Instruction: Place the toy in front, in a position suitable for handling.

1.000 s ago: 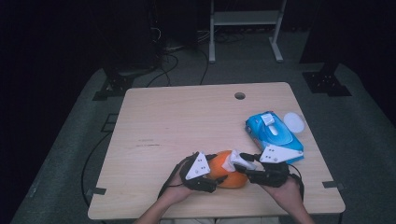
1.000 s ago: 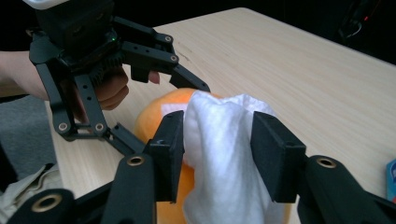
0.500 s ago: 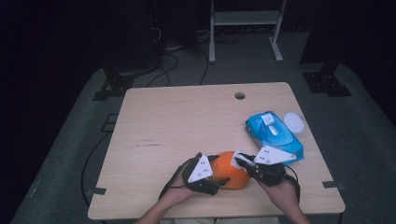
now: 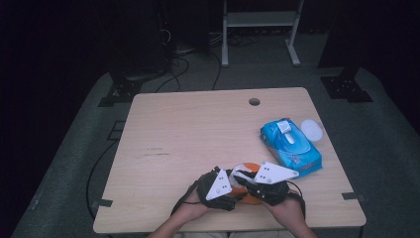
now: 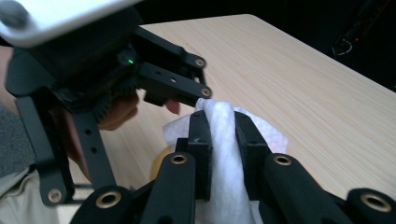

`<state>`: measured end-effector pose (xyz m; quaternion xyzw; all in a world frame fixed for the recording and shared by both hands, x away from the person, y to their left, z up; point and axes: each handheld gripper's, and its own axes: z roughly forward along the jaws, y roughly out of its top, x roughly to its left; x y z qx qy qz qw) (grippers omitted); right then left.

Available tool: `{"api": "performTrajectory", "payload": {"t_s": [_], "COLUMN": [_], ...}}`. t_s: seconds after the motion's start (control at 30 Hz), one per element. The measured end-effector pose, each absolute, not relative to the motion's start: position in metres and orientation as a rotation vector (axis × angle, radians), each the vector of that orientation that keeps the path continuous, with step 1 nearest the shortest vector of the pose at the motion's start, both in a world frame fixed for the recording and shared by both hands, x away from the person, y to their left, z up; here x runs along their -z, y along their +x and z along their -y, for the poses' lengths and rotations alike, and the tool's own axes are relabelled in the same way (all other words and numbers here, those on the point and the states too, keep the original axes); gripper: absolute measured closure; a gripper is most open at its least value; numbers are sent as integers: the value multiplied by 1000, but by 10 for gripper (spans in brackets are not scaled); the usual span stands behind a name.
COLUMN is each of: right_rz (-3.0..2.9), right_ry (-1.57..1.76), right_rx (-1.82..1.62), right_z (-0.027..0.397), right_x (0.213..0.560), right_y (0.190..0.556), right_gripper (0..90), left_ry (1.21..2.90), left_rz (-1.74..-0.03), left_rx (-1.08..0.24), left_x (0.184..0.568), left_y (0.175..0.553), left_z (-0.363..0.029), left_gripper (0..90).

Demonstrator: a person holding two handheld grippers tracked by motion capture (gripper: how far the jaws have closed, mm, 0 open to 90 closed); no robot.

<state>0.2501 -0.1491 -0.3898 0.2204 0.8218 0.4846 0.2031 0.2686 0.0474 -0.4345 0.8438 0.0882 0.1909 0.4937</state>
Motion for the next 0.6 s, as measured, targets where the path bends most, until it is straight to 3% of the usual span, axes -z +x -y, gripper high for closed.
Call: {"api": "performTrajectory", "payload": {"t_s": [0.27, 0.4, 0.47, 0.53, 0.6], "right_rz": [-2228, -2249, -2281, -2295, -2283], "right_ry": [782, 759, 720, 676, 673], "right_rx": [-1338, -1386, -1414, -1397, -1381], "right_z": [188, 184, 175, 167, 166], "right_x": [392, 394, 394, 394, 392], "right_y": [263, 259, 256, 253, 253], "right_gripper": [791, 790, 790, 790, 790], "left_ry": [2033, 2004, 2011, 2029, 2017], "left_rz": [-241, -291, -302, -287, -286], "left_rx": [-415, -342, -308, -327, -364], "left_x": [438, 435, 436, 436, 434], "left_y": [275, 280, 282, 281, 280], "left_z": [-54, -53, -53, -55, -57], "left_gripper": [279, 100, 80, 125, 276]}}
